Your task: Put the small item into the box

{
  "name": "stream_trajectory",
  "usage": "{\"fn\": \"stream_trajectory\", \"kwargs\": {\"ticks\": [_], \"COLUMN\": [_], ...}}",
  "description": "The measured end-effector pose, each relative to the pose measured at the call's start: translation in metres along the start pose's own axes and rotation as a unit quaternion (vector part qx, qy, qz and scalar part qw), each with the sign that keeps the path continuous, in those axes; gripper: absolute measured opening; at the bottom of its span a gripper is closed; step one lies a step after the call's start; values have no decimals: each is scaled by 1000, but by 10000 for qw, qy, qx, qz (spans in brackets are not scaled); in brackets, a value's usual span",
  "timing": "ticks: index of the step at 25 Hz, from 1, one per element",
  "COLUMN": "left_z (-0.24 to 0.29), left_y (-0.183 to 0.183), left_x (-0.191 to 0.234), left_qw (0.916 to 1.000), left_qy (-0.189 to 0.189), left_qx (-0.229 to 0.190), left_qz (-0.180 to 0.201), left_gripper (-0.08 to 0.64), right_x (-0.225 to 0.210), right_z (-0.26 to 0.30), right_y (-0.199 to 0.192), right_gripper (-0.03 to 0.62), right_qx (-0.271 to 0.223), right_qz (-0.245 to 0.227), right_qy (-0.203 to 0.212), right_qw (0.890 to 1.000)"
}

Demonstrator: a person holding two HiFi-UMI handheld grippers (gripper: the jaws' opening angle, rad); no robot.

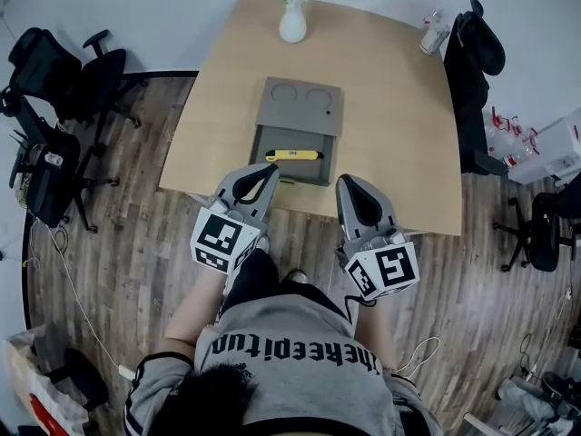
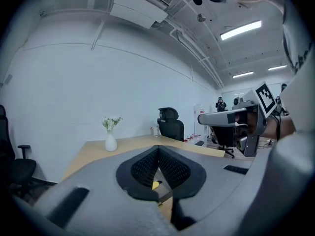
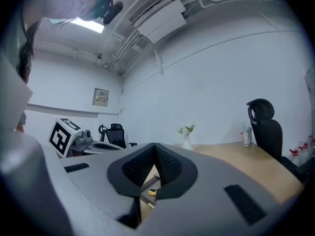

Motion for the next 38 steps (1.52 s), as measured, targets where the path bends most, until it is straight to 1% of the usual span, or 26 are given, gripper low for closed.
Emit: {"fn": "stream_trajectory", "kwargs": {"ticks": [6,11,16,21,26,31,38], "left_z": [-17,-32,-46,-57,-72,-98,-131], "left_y": [8,6,6,11,13,11,-4], "left_x": [-19,-33,-38,-37,-31,-22,-16], "left_qw": [9996,9990,9982,9973,9962,9955,9954], "left_qy": [154,233,305,260,253,286,129], "left_qx": [-217,-366,-510,-682,-829,-907,-944], "left_qz": [40,-68,-73,-124,-100,-47,-127], "left_gripper": [17,17,17,17,17,17,17], "right_x": [2,6,9,16,30,50,88], "right_z": [-17,-31,-39,-42,-40,-44,-56], "right_y": [0,-3,-2,0,1,5,-1], "right_gripper": [6,6,6,6,6,6,6], "right_qx": [-104,-154,-213,-235,-232,-258,-212], "right_qz": [-44,-109,-146,-144,-140,-106,-79], "right_qy": [130,226,231,205,145,12,-215], "right_qw": [9999,9996,9994,9994,9995,9996,9995]}}
Point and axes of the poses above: the fingertips, and each gripper's own axes: z forward along the fingers, x to its left, y out of its top, the point moved 6 cm from there along -z, backward along the fingers, and after that the axes turned 12 degrees about x, right-handed, at the moved point
